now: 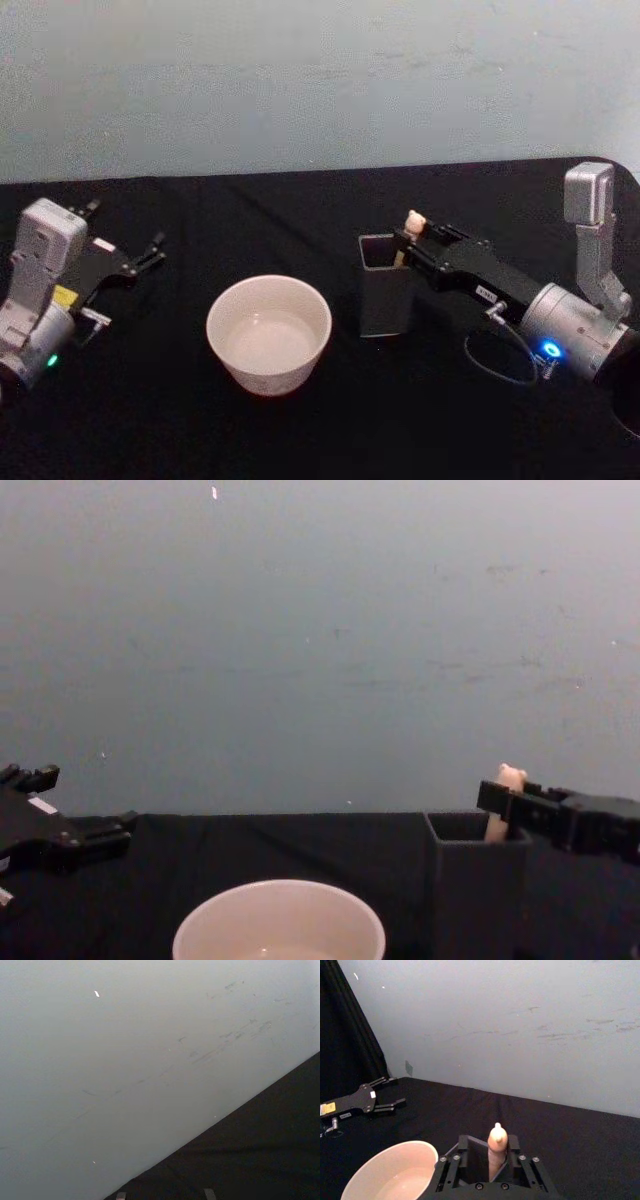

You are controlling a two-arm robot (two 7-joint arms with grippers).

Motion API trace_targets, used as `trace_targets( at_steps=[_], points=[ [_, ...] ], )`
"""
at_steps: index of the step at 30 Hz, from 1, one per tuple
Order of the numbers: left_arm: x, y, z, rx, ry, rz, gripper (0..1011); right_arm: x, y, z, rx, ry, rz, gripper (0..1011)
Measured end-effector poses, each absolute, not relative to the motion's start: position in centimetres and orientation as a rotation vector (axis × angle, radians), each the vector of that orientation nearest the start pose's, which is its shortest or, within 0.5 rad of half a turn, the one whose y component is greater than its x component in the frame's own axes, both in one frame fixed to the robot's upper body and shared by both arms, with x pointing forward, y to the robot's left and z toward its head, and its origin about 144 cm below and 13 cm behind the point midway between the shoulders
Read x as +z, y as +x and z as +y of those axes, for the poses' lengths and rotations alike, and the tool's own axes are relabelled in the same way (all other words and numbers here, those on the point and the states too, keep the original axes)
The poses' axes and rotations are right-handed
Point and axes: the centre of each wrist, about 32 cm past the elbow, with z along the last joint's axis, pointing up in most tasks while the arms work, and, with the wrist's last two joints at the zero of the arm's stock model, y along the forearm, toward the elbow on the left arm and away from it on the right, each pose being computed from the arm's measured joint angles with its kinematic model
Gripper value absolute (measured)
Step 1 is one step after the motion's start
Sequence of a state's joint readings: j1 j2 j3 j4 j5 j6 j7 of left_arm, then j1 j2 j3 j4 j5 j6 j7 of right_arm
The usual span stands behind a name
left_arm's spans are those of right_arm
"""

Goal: Pick up the stirring spoon with one hand, stir inside the cup, then place it back in its original position.

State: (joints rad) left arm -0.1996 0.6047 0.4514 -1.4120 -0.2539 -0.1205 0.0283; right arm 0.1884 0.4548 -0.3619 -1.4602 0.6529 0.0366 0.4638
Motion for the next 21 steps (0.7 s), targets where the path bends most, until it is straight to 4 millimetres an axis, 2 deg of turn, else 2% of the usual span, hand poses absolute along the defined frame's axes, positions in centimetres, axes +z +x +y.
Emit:
trace_targets(
  at_steps=[1,5,6,13,14,18,21],
  points=[
    [113.98,48.86,30.97,1.248,0.304,-0.285,1001,115.33,49.56,-27.05,-0.836,0.056,0.195,503],
    [113.98,48.86,30.97,1.248,0.304,-0.285,1001,115.33,49.57,-27.05,-0.836,0.056,0.195,575],
    [113.98,48.86,30.97,1.248,0.304,-0.285,1001,115.33,49.57,-27.05,-0.836,0.056,0.195,645],
    [113.98,48.86,30.97,1.248,0.304,-0.285,1001,115.32,49.56,-27.05,-0.836,0.056,0.195,838],
    [113.98,48.86,30.97,1.248,0.305,-0.285,1001,115.33,49.56,-27.05,-0.836,0.056,0.195,890],
    [113.98,48.86,30.97,1.248,0.304,-0.285,1001,115.33,49.56,-27.05,-0.836,0.056,0.195,983],
    [113.98,48.86,30.97,1.248,0.305,-0.285,1001,115.32,49.57,-26.99,-0.831,0.052,0.191,1003]
  ],
)
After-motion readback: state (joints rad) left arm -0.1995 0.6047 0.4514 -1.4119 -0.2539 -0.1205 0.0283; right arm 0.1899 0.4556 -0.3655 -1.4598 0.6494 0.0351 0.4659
